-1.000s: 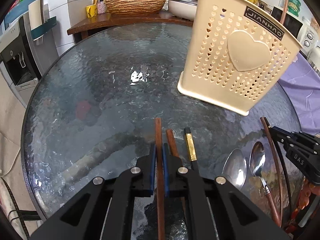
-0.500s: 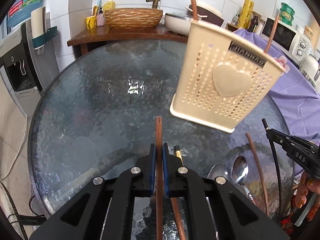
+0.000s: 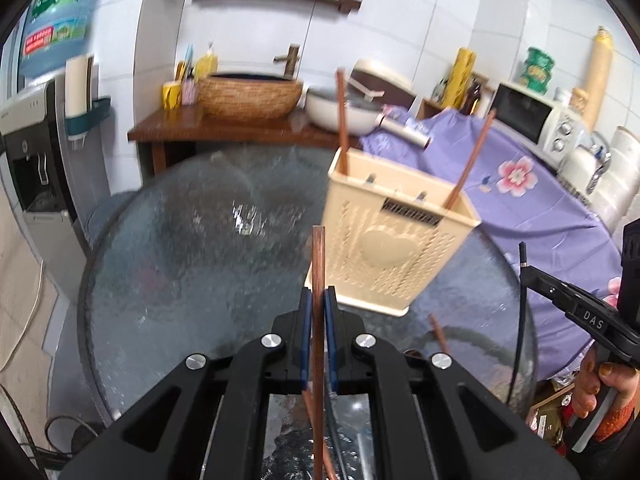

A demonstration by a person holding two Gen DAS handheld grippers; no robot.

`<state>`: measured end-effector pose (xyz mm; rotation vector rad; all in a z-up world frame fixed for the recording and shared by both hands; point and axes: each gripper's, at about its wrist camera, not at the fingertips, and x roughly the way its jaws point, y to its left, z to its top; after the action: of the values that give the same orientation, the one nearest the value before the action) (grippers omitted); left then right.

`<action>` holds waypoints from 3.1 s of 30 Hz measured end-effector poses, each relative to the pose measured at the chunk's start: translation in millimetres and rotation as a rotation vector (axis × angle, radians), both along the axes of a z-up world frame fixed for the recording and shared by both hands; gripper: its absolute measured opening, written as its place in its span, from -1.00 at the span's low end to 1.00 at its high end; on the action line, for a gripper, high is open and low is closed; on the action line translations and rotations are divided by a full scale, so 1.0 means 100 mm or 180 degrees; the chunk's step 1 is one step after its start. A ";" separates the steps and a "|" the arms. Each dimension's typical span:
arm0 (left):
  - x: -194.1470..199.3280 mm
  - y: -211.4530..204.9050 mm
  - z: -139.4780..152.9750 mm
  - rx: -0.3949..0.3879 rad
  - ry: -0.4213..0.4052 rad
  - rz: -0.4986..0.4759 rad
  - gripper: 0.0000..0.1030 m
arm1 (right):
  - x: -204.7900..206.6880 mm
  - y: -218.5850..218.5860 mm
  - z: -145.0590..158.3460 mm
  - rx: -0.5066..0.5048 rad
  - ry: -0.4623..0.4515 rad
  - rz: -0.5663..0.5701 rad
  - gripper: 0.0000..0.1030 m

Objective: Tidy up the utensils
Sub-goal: 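Lift both held chopsticks and carry them above the utensil holder, then lower the chopsticks into the holder and open both tools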

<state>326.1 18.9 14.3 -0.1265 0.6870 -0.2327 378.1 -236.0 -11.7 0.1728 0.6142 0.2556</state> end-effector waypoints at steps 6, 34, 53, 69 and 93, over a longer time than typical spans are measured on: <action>-0.19 0.01 0.20 -0.0040 -0.0228 -0.0027 -0.87 | -0.29 -0.02 0.24 0.0010 -0.0289 0.0047 -0.85; -0.52 -0.05 0.77 -0.0049 -0.0720 -0.0160 -0.87 | -0.66 0.14 0.78 -0.0142 -0.0734 0.0284 -0.85; -0.22 -0.16 1.58 0.0014 -0.1044 -0.0268 -0.87 | -0.23 0.34 1.58 -0.0007 -0.0762 0.0611 -0.85; 0.70 -0.31 2.01 -0.0063 -0.1039 -0.0048 -0.89 | 0.53 0.46 2.10 -0.0210 -0.0951 0.0187 -0.84; 0.71 -0.19 0.71 -0.0056 -0.0514 0.0080 0.31 | 0.91 0.46 0.78 -0.0343 -0.0528 0.0048 -0.52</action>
<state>397.3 -0.3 85.4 -0.1317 0.5226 -0.2224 469.2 -190.0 66.2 0.0426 0.4635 0.2482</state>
